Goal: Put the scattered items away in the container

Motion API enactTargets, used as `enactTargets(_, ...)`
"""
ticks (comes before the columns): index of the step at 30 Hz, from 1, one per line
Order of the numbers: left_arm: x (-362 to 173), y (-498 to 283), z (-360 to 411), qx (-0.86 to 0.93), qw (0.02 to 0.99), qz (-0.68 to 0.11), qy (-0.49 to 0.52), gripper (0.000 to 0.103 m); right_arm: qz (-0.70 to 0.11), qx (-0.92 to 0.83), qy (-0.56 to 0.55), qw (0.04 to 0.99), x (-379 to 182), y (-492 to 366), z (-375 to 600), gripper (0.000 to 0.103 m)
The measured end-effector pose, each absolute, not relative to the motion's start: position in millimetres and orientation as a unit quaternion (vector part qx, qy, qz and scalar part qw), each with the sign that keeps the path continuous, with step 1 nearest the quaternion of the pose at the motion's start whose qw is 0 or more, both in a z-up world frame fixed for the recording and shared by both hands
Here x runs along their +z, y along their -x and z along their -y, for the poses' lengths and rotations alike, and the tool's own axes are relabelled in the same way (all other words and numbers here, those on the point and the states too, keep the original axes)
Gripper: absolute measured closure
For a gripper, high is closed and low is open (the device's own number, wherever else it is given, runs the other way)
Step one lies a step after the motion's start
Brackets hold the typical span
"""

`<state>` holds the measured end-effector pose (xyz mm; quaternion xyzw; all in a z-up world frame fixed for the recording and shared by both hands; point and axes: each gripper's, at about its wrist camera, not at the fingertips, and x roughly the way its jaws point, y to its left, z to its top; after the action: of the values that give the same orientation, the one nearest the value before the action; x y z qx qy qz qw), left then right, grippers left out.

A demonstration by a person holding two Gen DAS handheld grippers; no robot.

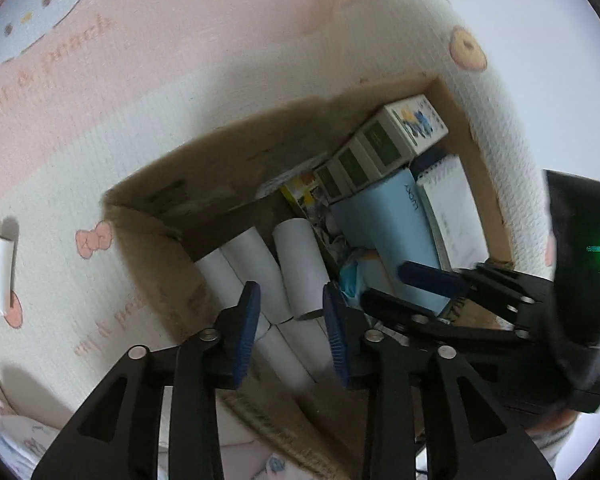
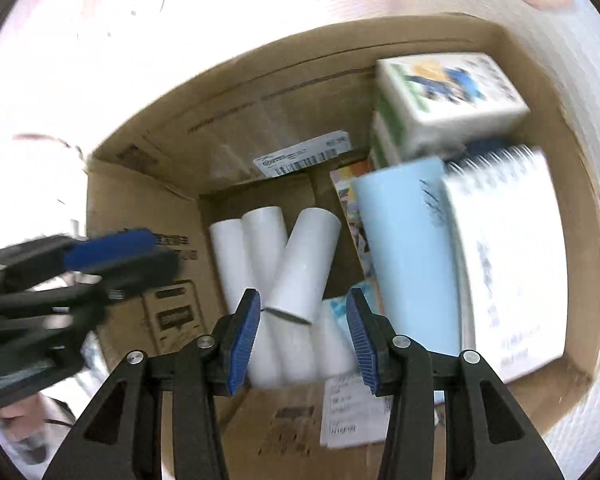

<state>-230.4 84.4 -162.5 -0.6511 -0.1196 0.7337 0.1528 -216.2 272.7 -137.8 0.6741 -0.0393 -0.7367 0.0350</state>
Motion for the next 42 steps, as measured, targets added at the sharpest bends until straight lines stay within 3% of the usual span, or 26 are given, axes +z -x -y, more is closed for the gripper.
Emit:
enactTargets(6, -167.7, 235.1, -118.4, 0.731, 0.131, 0.05, 0.668, 0.054, 0.077, -0.748, -0.658, 0.026, -128.5, 213.2, -309.1, 0.062)
enactTargets(11, -164.8, 235.6, -133.0, 0.72, 0.137, 0.033, 0.679, 0.052, 0.095, -0.758, -0.644, 0.037, -136.0, 208.5, -303.1, 0.092)
enactTargets(15, -166.4, 242.0, -144.0, 0.718, 0.136, 0.016, 0.682, 0.052, 0.101, -0.771, -0.627, 0.047, -123.5, 202.2, -306.2, 0.092)
enactTargets(19, -186.9, 252.1, -144.9, 0.692, 0.137, 0.047, 0.707, 0.052, 0.056, -0.789, -0.611, -0.005, -116.0, 193.2, -311.0, 0.092)
enactTargets(27, -237.2, 263.2, -151.4, 0.633, 0.128, 0.09, 0.759, 0.052, 0.075, -0.799, -0.596, -0.012, -100.5, 170.6, -327.8, 0.092)
enactTargets(33, -254.8, 265.7, -162.4, 0.633, 0.103, 0.047, 0.766, 0.052, 0.069, -0.804, -0.591, -0.003, -99.8, 165.2, -323.1, 0.092)
enactTargets(42, -271.7, 266.1, -160.9, 0.604, 0.082, 0.065, 0.79, 0.053, 0.079, -0.798, -0.597, 0.006, -109.4, 168.8, -325.2, 0.092)
